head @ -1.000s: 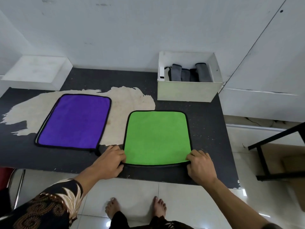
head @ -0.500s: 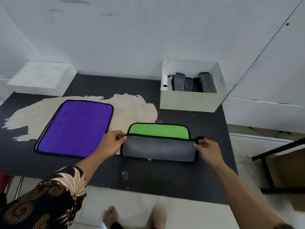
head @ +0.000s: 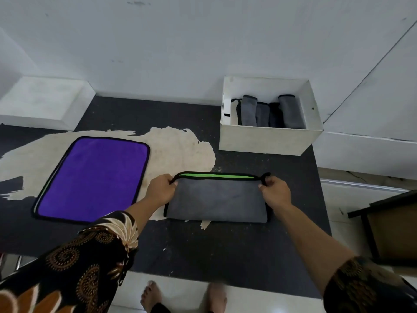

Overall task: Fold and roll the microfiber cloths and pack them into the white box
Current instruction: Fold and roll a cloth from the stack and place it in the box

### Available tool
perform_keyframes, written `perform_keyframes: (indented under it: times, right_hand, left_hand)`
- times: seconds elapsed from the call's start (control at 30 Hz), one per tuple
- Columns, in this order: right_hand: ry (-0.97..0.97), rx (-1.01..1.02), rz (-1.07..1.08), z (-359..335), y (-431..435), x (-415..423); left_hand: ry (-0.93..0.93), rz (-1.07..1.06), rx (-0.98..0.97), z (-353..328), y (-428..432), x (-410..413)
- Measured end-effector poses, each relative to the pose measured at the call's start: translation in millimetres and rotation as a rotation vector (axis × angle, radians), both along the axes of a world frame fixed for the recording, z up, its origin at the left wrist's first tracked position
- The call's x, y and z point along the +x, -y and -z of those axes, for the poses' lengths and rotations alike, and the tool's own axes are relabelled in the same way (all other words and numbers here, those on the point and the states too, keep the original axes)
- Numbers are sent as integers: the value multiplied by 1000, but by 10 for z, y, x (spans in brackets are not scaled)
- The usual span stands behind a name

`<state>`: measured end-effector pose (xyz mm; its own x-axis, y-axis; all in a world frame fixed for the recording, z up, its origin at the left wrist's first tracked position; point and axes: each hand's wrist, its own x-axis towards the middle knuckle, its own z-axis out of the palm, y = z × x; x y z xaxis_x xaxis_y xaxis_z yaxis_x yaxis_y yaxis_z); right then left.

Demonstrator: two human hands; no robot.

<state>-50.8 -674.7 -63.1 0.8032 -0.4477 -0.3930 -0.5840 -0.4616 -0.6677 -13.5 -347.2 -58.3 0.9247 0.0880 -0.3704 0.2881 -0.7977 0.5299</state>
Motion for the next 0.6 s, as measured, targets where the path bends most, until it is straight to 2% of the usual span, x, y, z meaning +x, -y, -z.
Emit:
perform_keyframes:
  times: [0.07, 0.27, 0.43, 0.6]
  right_hand:
    - [-42, -34, -22, 22, -3, 16]
    - [75, -66, 37, -97, -42, 218]
    - [-2, -121, -21, -40, -73, 212]
    - [117, -107, 56, -106, -136, 214]
  left_hand:
    - [-22, 2, 29, 48, 6, 28]
    - [57, -69, 41, 73, 66, 105]
    - [17, -41, 49, 116, 56, 170]
    - [68, -79, 34, 86, 14, 136]
